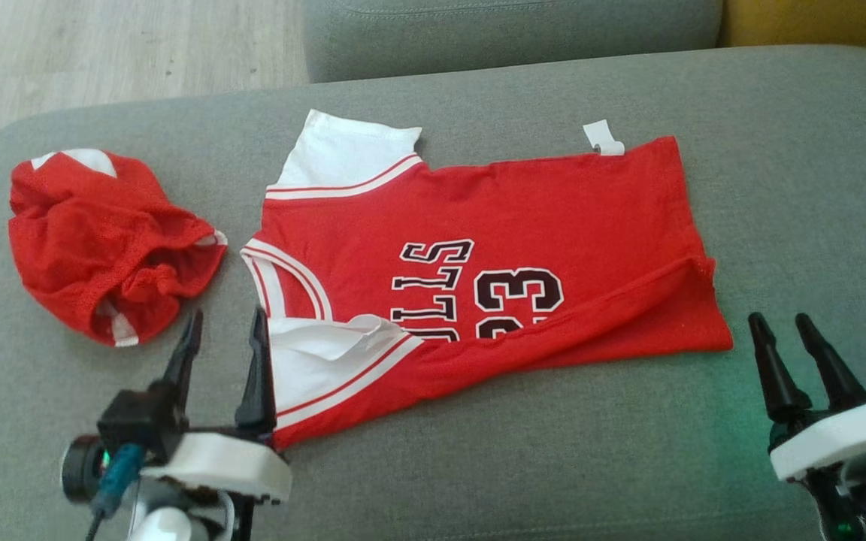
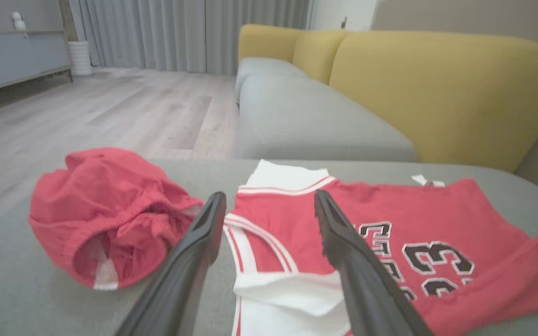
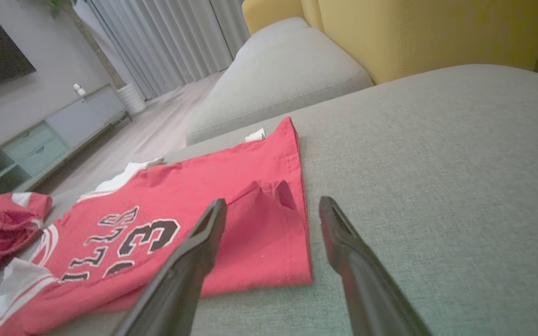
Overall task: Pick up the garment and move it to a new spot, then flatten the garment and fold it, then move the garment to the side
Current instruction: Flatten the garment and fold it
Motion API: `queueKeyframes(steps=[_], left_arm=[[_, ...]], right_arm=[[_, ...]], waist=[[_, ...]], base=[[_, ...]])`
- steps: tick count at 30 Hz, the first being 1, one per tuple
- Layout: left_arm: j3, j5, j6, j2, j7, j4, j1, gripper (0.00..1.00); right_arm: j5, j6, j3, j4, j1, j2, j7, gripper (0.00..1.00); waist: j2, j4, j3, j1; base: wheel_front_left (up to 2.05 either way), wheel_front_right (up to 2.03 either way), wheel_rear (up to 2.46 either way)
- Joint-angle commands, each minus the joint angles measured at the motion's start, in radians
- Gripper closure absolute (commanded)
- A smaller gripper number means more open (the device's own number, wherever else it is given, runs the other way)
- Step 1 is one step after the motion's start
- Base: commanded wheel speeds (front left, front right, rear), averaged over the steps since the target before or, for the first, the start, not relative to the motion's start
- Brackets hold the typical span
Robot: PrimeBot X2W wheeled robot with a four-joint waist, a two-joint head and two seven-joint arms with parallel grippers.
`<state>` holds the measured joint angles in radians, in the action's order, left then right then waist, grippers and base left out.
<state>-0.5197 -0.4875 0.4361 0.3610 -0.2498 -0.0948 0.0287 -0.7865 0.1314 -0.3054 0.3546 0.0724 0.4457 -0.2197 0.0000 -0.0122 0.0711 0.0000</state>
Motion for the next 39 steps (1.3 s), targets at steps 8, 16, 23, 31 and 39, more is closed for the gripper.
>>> queueKeyframes(steps=[8,16,23,31,39], left_arm=[[-0.012,-0.049,-0.079,-0.019,0.049,0.142,0.030,0.00],[-0.051,-0.094,-0.123,-0.030,0.162,0.256,0.064,0.00],[-0.029,-0.170,-0.160,-0.043,0.204,0.326,0.071,0.00],[-0.022,-0.215,-0.209,-0.061,0.217,0.402,0.108,0.00],[-0.032,-0.234,-0.257,-0.090,0.210,0.478,0.157,0.53]], right_arm=[[0.110,-0.001,0.069,0.070,0.080,-0.058,0.165,0.00],[0.149,-0.001,0.095,0.162,0.144,-0.115,0.235,0.00],[0.157,-0.001,0.096,0.209,0.171,-0.133,0.258,0.00],[0.140,-0.001,0.072,0.248,0.201,-0.140,0.274,0.00],[0.130,-0.001,0.060,0.299,0.218,-0.141,0.296,0.51]], waist=[[0.0000,0.018,0.018,0.0000],[0.0000,0.033,0.044,0.0000],[0.0000,0.033,0.057,0.0000],[0.0000,0.031,0.075,0.0000],[0.0000,0.036,0.077,0.0000]], base=[[0.00,0.00,0.00],[0.00,0.00,0.00],[0.00,0.00,0.00],[0.00,0.00,0.00],[0.00,0.00,0.00]])
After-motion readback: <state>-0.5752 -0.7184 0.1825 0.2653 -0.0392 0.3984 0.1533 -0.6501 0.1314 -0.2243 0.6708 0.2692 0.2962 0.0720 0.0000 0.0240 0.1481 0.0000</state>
